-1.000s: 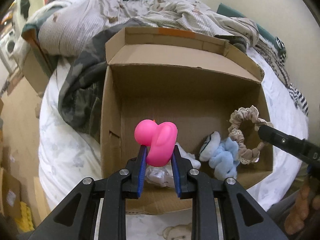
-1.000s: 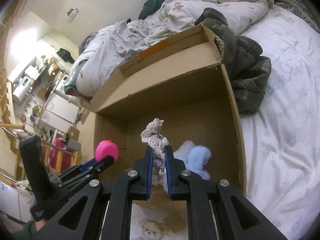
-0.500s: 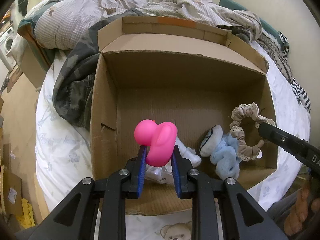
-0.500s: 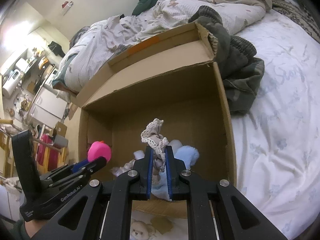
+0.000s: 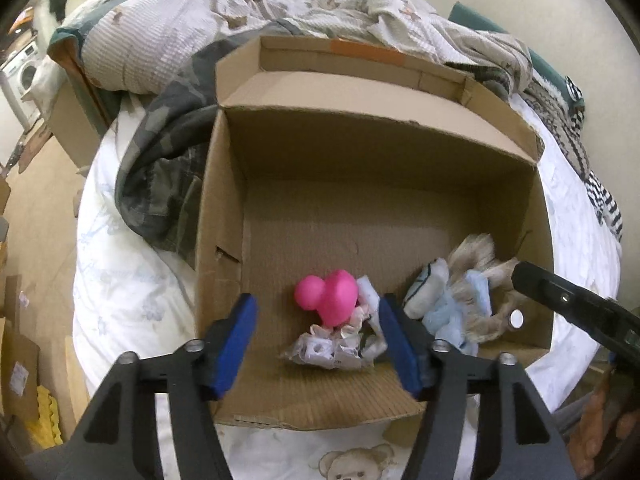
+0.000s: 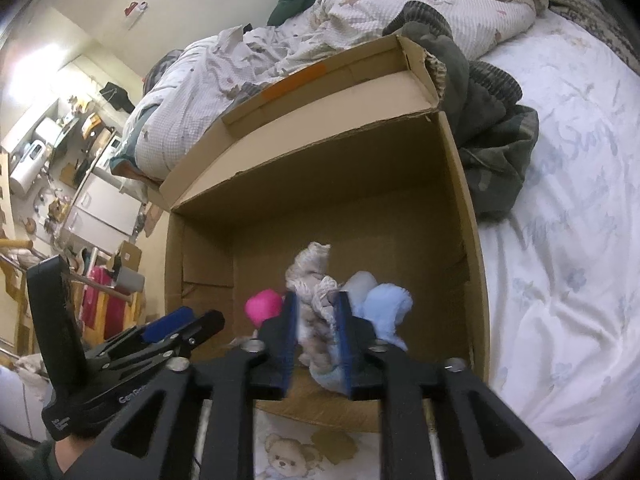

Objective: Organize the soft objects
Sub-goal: 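Open both tools to drop the duck and lace ring into the box, then withdraw both open tools from the box toward the beige toy on the sheet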

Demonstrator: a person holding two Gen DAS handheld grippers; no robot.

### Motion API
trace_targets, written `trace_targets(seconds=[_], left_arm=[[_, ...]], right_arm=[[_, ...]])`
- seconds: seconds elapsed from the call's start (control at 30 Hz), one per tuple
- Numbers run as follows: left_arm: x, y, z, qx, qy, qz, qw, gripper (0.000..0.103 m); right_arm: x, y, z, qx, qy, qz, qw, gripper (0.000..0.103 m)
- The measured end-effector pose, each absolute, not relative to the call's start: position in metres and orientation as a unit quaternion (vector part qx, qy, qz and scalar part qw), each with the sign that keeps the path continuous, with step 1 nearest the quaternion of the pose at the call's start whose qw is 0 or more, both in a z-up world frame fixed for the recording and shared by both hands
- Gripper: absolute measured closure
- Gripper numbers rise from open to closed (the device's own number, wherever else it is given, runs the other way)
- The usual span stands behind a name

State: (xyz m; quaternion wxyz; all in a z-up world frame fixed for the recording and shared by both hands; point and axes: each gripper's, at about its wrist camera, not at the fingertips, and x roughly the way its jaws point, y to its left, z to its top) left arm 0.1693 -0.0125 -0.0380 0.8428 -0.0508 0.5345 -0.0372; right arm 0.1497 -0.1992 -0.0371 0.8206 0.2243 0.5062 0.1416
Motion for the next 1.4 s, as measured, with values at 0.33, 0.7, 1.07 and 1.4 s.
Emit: trace_targets(seconds=[0.33, 0.7, 1.07, 1.4], left_arm=[[0.17, -0.011, -0.039, -0.053, 0.537, -0.03, 0.842, 0.04], [0.169, -0.013, -0.038, -0.051, 0.537, -0.031, 0.842, 0.04], [0.153, -0.004, -0.034, -0.038, 0.528, -0.022, 0.848, 0.04], [0.133, 0.001, -0.021, -0.023, 0.513, -0.023, 0.858, 0.04]], right_arm=[[0.151, -0.204, -0.04, 0.242, 0.508, 0.132, 0.816, 0.007], [0.151, -0.207, -0.04, 0.237, 0.51, 0.129, 0.816, 0.007], [0.142, -0.21, -0.039, 0.247, 0.512, 0.122, 0.813, 0.007], [0.124, -0.202, -0.035, 0.223, 0.519, 0.12, 0.817, 0.007]])
